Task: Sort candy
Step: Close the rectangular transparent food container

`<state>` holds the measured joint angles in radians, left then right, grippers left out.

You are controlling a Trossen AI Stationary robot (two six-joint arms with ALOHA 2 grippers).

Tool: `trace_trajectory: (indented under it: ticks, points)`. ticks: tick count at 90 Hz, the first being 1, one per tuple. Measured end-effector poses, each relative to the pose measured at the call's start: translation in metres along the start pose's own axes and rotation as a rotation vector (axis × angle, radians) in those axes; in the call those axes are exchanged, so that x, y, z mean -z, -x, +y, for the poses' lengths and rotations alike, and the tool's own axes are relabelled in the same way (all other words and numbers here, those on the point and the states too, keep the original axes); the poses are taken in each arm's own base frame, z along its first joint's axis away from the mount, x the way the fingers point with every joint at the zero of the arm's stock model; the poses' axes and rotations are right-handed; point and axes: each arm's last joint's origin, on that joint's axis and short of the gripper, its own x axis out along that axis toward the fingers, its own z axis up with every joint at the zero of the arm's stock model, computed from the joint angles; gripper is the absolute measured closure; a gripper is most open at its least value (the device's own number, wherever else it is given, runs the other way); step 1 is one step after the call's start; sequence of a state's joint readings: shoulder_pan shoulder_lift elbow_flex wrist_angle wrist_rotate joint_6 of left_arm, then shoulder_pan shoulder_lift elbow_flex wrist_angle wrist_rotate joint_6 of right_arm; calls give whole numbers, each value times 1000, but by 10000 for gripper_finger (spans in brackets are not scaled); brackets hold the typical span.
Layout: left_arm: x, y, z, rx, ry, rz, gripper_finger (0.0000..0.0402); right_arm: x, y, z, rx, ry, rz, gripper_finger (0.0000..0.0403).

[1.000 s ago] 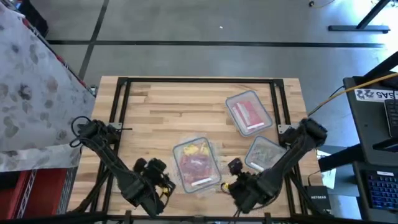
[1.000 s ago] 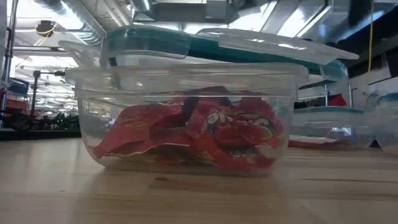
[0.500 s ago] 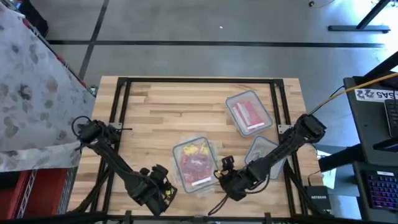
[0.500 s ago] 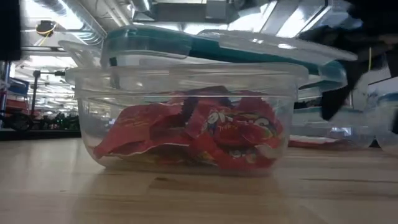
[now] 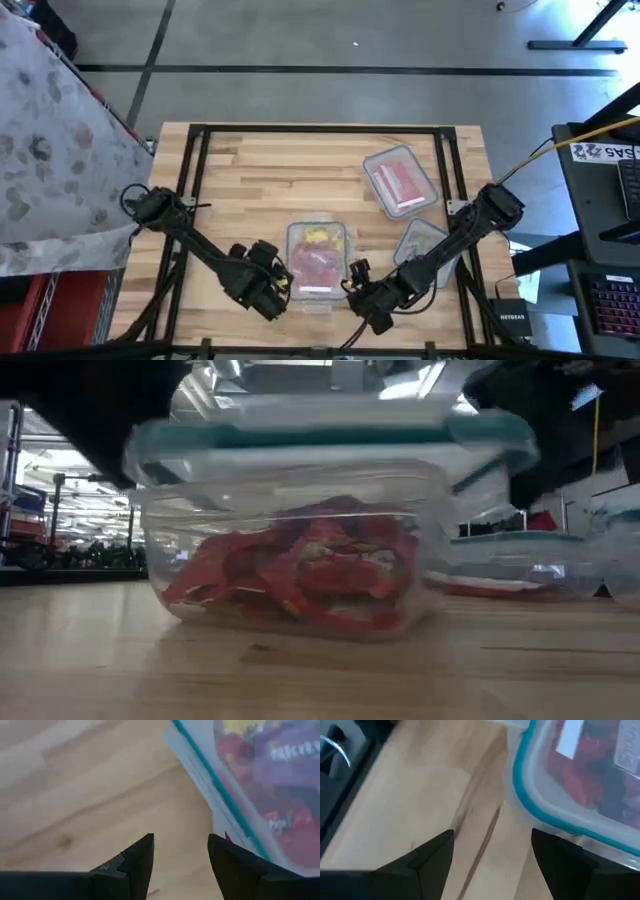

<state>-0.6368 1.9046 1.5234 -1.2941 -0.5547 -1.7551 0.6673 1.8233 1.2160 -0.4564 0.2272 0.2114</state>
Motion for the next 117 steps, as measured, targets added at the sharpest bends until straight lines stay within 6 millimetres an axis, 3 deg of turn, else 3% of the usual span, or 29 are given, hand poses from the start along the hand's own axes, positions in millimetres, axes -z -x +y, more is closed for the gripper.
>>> trace_trajectory:
  ticks: [16, 51, 90, 100, 108, 117]
  points:
    - [-13, 7, 1, -23, -24, -102, 231, -7, 0, 1, -11, -8, -68, 149]
    - [-38, -14, 1, -86, -87, -138, 231, -4, 1, 3, 14, -51, -55, 149]
    - [-24, 0, 12, -141, -69, -154, 231, -16, 1, 2, -37, -31, -161, 149]
    - [-20, 7, 13, -132, -53, -160, 231, -16, 2, 4, -71, 44, -159, 149]
    - [-15, 12, 13, -107, -42, -158, 231, -13, 17, 3, 22, 66, -110, 149]
    - [-6, 17, 12, -88, -16, -115, 231, -11, 42, -9, 255, 55, -43, 149]
